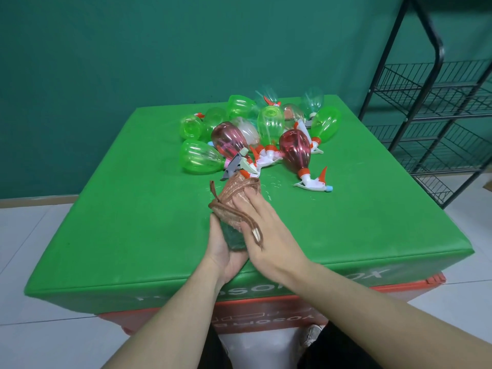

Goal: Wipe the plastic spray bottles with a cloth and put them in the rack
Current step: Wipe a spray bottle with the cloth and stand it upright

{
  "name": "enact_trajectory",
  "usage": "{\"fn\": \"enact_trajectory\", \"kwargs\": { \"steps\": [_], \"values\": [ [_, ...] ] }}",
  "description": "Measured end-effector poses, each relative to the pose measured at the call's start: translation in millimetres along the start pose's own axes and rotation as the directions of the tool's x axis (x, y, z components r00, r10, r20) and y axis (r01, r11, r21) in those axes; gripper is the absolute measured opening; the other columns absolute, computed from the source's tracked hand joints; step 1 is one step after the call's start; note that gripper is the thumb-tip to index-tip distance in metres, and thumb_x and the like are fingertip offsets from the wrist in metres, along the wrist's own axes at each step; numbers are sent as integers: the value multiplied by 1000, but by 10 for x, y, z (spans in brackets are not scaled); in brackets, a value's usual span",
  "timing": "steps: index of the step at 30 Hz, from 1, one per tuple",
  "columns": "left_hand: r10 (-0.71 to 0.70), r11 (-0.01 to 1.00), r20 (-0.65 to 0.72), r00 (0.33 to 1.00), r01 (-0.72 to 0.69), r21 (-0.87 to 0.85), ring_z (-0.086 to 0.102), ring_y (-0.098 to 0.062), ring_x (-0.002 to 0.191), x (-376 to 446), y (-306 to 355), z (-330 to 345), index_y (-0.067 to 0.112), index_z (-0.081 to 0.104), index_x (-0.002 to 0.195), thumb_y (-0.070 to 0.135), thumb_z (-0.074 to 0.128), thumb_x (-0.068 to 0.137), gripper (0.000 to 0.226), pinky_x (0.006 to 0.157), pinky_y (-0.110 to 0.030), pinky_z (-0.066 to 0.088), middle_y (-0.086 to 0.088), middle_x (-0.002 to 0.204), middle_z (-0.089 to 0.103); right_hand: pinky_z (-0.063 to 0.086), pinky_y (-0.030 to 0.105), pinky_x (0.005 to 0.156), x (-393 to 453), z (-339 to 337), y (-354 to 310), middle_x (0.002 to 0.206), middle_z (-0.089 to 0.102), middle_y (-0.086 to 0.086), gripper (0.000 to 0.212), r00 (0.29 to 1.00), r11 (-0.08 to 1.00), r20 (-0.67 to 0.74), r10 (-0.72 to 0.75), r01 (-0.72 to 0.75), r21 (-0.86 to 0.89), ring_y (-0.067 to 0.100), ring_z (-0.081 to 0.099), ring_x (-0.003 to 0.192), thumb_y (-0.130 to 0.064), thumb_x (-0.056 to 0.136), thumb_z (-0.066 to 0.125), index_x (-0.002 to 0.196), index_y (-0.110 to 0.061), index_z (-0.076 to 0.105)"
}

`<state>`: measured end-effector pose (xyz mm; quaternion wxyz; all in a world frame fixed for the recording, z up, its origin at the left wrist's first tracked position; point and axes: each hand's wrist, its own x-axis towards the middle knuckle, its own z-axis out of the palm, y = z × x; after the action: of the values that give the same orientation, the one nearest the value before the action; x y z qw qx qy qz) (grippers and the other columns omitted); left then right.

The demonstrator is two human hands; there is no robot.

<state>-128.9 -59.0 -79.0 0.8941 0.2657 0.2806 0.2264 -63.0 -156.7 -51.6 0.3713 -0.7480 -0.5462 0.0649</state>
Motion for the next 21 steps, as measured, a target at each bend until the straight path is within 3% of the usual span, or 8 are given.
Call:
{"fn": "enact_trajectory", "kwargs": {
  "steps": [3, 6, 9, 13, 17, 19, 21],
  "values": [
    [4, 1000, -22, 1000, -5, -26, 76, -25, 87, 19, 1, 20, 10, 83, 88, 54, 38, 103, 65, 71, -34, 63, -15, 103, 76, 12, 41, 127, -160, 55, 83, 168, 19, 3, 56, 996, 994, 0, -90, 90, -58, 19, 6, 157, -30, 101, 36, 157, -22, 35],
    [-25, 998, -22, 999, 23, -53, 76, -27, 89, 16, 18, 4, 8, 83, 86, 68, 41, 95, 74, 83, -41, 56, -18, 105, 76, 20, 52, 125, -276, 82, 176, 169, 17, 8, 56, 986, 977, 11, -165, 165, -135, 27, 5, 157, -27, 102, 42, 157, -20, 34],
    [-49, 999, 2, 999, 49, -13, 76, -26, 84, -5, 38, 3, 10, 83, 80, 77, 35, 90, 83, 83, -42, 52, -15, 98, 77, 23, 56, 122, -348, 109, 249, 167, 19, 14, 55, 967, 939, 39, -250, 252, -234, 34, 7, 156, -25, 103, 44, 156, -15, 36],
    [-50, 999, 22, 999, 49, 15, 76, -24, 79, -24, 40, 46, 11, 83, 75, 66, 35, 99, 77, 82, -41, 55, -14, 93, 77, 23, 54, 123, -301, 113, 272, 167, 20, 13, 54, 965, 941, 5, -262, 257, -222, 34, 7, 156, -26, 103, 44, 155, -16, 38],
    [19, 996, 0, 1000, -19, 86, 76, -24, 88, -11, 20, 91, 8, 75, 101, 30, 43, 105, 40, 74, -36, 64, -18, 108, 75, 18, 46, 126, -98, 39, 220, 169, 17, 8, 55, 983, 974, -49, -179, 170, -150, 26, 4, 157, -30, 102, 41, 156, -17, 38],
    [-2, 998, 30, 1000, -1, 69, 76, -22, 93, -11, 30, 124, 11, 74, 107, 35, 42, 104, 40, 73, -35, 63, -12, 110, 76, 13, 40, 127, 37, -24, 158, 169, 16, 5, 58, 992, 988, -47, -114, 108, -114, 22, 5, 157, -36, 101, 37, 157, -20, 37],
    [-25, 998, 65, 998, 21, 67, 74, -22, 99, 9, 39, 140, 17, 80, 103, 42, 43, 103, 45, 88, -41, 60, -10, 116, 75, 13, 34, 127, 164, -111, 91, 169, 18, 2, 58, 998, 998, -53, -44, 41, -45, 19, 11, 156, -39, 101, 35, 157, -22, 37]
  ]
}}
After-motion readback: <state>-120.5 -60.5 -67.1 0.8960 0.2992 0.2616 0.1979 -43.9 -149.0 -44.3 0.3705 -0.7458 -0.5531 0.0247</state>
